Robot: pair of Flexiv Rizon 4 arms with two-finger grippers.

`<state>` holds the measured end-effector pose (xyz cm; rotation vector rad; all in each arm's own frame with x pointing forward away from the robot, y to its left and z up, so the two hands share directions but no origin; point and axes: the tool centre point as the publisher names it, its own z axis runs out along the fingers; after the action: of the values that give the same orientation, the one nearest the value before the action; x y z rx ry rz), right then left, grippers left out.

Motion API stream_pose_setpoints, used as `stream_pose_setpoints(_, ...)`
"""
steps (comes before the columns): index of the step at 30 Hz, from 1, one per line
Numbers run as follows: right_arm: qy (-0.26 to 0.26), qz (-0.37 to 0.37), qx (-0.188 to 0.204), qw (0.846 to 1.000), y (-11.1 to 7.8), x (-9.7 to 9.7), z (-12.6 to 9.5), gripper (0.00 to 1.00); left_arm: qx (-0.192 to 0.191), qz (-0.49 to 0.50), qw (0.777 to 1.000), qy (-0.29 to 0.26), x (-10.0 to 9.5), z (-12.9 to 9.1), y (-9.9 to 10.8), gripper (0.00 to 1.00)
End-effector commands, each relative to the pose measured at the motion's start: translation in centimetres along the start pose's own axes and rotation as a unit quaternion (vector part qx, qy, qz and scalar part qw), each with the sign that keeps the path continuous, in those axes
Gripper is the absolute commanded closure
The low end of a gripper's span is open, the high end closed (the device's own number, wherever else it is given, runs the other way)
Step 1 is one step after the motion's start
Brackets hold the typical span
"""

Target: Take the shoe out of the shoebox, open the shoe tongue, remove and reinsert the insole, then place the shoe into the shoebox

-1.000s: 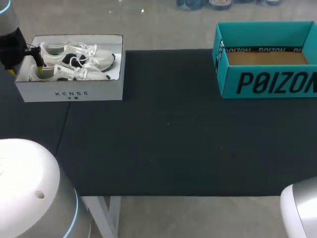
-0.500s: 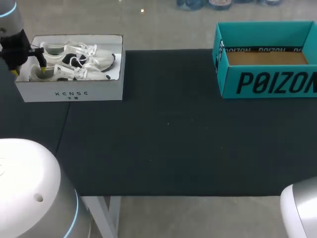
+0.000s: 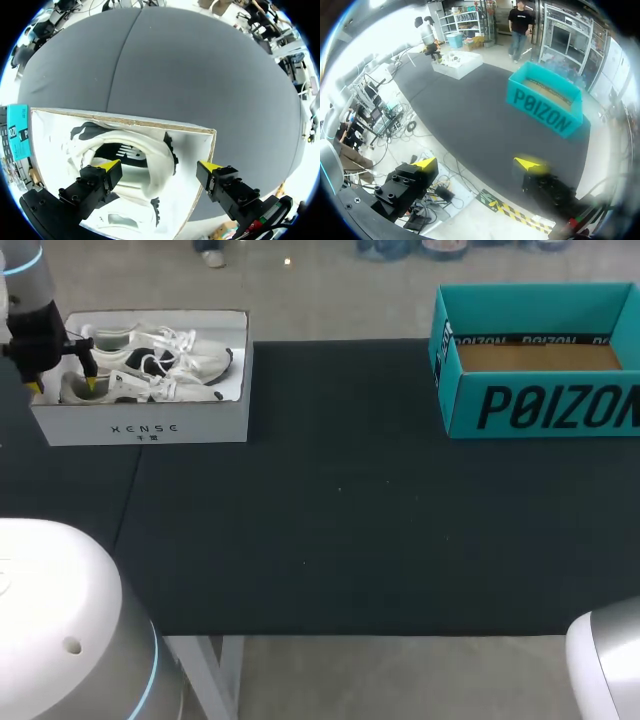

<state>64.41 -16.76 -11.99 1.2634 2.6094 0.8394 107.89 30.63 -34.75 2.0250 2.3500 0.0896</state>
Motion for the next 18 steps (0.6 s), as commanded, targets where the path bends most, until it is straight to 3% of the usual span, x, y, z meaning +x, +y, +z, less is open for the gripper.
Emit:
stream_pose_setpoints(1,0.002,0.001,0.004,1.0,0.3,-0.2,-0.1,0.0,0.003,0.002,1.0,0.002,-0.2,0.2,0.4,0.0)
stream_pose_setpoints(4,0.002,0.001,0.004,1.0,0.3,-0.2,-0.1,0.0,0.004,0.002,1.0,0.003,-0.2,0.4,0.5,0.0)
stream_pose_setpoints(5,0.002,0.001,0.004,1.0,0.3,-0.2,-0.1,0.0,0.004,0.003,1.0,0.003,-0.2,0.5,0.5,0.2)
stream_pose_setpoints(6,0.002,0.001,0.004,1.0,0.3,-0.2,-0.1,0.0,0.004,0.003,1.0,0.005,-0.3,0.6,0.5,0.2)
stream_pose_setpoints(7,0.002,0.001,0.004,1.0,0.3,-0.2,-0.1,0.0,0.004,0.003,1.0,0.006,-0.3,0.7,0.5,0.56)
stream_pose_setpoints(8,0.002,0.001,0.004,1.0,0.3,-0.2,-0.1,0.0,0.004,0.003,1.0,0.007,-0.3,0.8,0.5,0.64)
stream_pose_setpoints(12,0.002,0.001,0.004,1.0,0.3,-0.2,-0.1,0.0,0.004,0.004,1.0,0.011,-0.2,1.2,0.6,0.74)
stream_pose_setpoints(13,0.002,0.001,0.004,1.0,0.3,-0.2,-0.1,0.0,0.004,0.004,1.0,0.012,-0.1,1.3,0.6,0.81)
stream_pose_setpoints(17,0.002,0.001,0.004,1.0,0.3,-0.2,-0.1,0.0,0.005,0.006,1.0,0.015,0.0,1.4,0.7,0.73)
stream_pose_setpoints(18,0.002,0.001,0.004,1.0,0.3,-0.2,-0.1,0.0,0.005,0.006,1.0,0.016,0.0,1.4,0.7,0.65)
